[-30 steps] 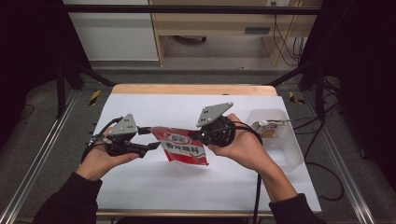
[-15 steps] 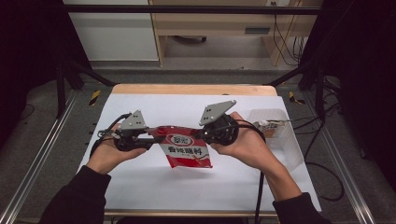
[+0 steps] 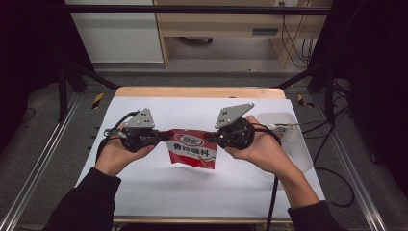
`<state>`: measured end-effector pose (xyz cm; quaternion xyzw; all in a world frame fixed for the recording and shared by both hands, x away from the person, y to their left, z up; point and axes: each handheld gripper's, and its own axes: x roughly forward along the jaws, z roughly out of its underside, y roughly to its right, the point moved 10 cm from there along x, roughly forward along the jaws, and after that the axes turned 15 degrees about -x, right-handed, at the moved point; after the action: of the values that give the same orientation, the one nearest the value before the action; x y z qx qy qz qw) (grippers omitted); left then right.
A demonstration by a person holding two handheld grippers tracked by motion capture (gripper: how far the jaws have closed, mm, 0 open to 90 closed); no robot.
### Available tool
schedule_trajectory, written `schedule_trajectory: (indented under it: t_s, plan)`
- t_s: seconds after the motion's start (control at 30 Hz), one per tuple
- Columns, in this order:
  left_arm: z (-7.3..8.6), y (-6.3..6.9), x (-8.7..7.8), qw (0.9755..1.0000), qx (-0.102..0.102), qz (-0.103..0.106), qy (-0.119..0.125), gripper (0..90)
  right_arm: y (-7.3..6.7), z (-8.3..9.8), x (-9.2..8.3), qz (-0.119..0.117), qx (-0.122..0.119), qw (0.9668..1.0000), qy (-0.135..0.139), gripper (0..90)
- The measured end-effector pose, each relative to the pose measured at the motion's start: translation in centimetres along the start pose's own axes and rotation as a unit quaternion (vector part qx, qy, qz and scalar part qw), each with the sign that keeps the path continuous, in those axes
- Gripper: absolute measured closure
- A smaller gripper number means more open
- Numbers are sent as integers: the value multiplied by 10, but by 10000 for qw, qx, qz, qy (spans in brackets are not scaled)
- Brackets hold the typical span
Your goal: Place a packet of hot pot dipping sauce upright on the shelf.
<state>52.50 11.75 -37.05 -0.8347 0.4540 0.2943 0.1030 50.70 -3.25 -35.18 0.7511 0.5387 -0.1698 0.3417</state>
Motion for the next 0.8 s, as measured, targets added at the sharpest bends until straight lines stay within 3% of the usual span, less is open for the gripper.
schedule_trajectory:
  t_s: [0.4, 0.63, 0.8]
  plan:
    - [-9, 4, -2, 10000, 20, -68, -49, 900, 1, 4, -3, 76, -2, 10000, 26, 861]
    - [-14, 5, -3, 10000, -6, -57, 14, 899, 0, 7, 4, 129, -40, 9998, -126, 744]
    - [-16, 6, -3, 10000, -1, -49, 8, 899, -1, 7, 9, 168, -125, 9994, -268, 729]
